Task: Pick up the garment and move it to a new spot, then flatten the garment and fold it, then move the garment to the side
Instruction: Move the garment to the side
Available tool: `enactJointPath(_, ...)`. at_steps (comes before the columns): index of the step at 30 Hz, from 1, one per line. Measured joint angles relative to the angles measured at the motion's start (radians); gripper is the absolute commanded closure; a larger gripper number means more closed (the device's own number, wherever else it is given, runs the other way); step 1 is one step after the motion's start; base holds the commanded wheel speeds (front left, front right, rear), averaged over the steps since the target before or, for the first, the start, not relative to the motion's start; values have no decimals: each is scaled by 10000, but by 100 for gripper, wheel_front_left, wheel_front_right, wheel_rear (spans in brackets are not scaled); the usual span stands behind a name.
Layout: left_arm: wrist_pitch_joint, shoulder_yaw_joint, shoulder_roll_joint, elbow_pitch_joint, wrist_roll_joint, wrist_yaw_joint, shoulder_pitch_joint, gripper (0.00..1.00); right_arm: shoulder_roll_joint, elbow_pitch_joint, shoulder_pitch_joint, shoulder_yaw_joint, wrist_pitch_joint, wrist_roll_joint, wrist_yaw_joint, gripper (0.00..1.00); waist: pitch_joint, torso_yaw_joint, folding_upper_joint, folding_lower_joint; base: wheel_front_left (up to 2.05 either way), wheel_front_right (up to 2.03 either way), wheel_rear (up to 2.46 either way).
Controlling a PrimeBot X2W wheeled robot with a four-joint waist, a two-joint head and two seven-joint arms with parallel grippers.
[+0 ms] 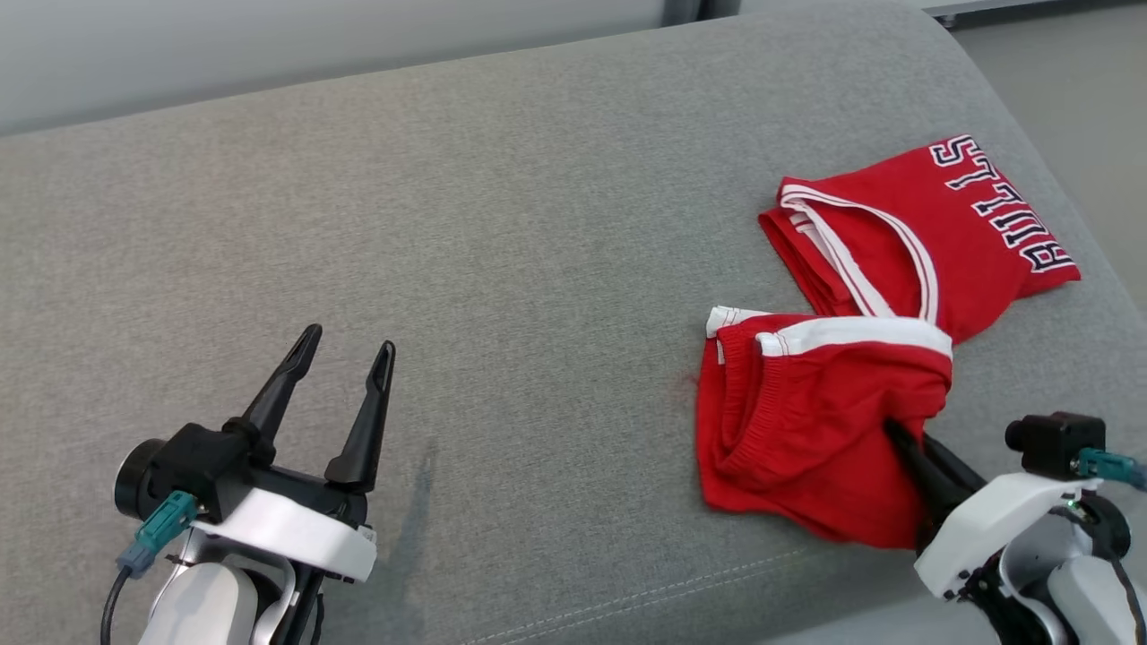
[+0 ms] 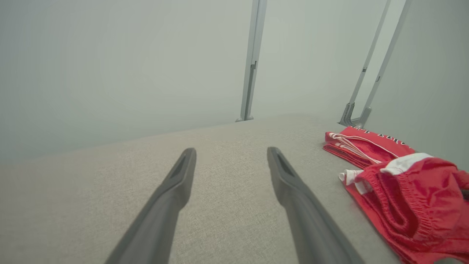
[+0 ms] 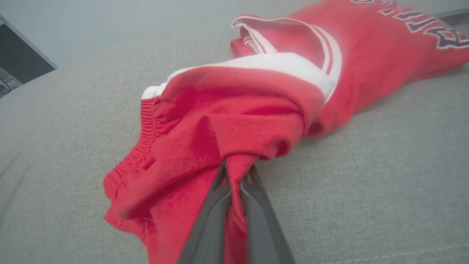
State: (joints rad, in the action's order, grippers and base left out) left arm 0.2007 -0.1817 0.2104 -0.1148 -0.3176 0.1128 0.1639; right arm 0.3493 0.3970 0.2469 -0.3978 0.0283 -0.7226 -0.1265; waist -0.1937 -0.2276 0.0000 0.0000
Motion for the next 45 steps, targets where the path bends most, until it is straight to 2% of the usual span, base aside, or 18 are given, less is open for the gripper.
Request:
enactJointPath(3, -171, -263, -4, 176, 2, 2, 97, 0, 621, -272, 758, -328, -159, 209, 0, 100, -190, -261, 0, 0, 0, 0, 0)
enactJointPath(9, -244, -395, 52, 228, 2, 4, 363, 0, 1718, -506, 3178, -1089, -648, 681, -2, 100, -558, -76, 0, 0, 0, 0, 0)
enactJointPath(14, -242, -556, 52, 272, -4, 6, 706, 0, 2477, 681, 4535, -1177, -821, 736, -4, 100, -956, 260, 0, 0, 0, 0, 0)
enactJointPath(15, -242, -556, 52, 272, -4, 6, 706, 0, 2477, 681, 4535, -1177, -821, 736, -4, 100, -956, 260, 0, 0, 0, 0, 0)
enactJointPath(19, -232, -640, 73, 318, -13, 8, 903, 0, 2882, 1973, 4975, -915, -792, 729, -2, 100, -1394, 545, 0, 0, 0, 0, 0)
enactJointPath(22, -232, -652, 190, 366, -15, 19, 1096, 0, 2899, 2717, 5259, -834, -602, 727, -4, 100, -1795, 720, 0, 0, 0, 0, 0)
enactJointPath(23, -232, -648, 270, 389, -15, 19, 1165, 0, 2847, 3028, 5354, -723, -598, 732, -12, 73, -1938, 769, 0, 0, 0, 0, 0)
enactJointPath(24, -232, -646, 330, 389, -19, 19, 1229, 0, 2807, 3417, 5473, -564, -543, 786, -12, 0, -2081, 812, 0, 0, 0, 0, 0)
enactJointPath(29, -228, -752, 345, 408, -35, 42, 1568, 0, 2452, 4863, 5899, 130, 107, 1034, -12, 0, -2666, 977, 0, 0, 0, 0, 0)
enactJointPath(33, -173, -869, 355, 316, -107, 63, 1589, 0, 1914, 5315, 5926, 353, 754, 1057, -12, 0, -2742, 995, 0, 0, 0, 0, 0)
enactJointPath(36, -153, -911, 359, 201, -207, 63, 1588, 0, 1856, 5311, 5926, 581, 1544, 1055, -12, 0, -2531, 953, 0, 0, 0, 0, 0)
enactJointPath(41, -125, -844, 506, 86, -282, 46, 1478, 0, 1814, 4416, 5756, 928, 2123, 1411, -12, 0, -1940, 846, 0, 0, 0, 0, 0)
enactJointPath(45, -63, -600, 614, 58, -343, -219, 1235, 0, 1379, 2485, 4934, 2002, 2203, 2437, -12, 0, -1325, 765, 0, 0, 0, 0, 0)
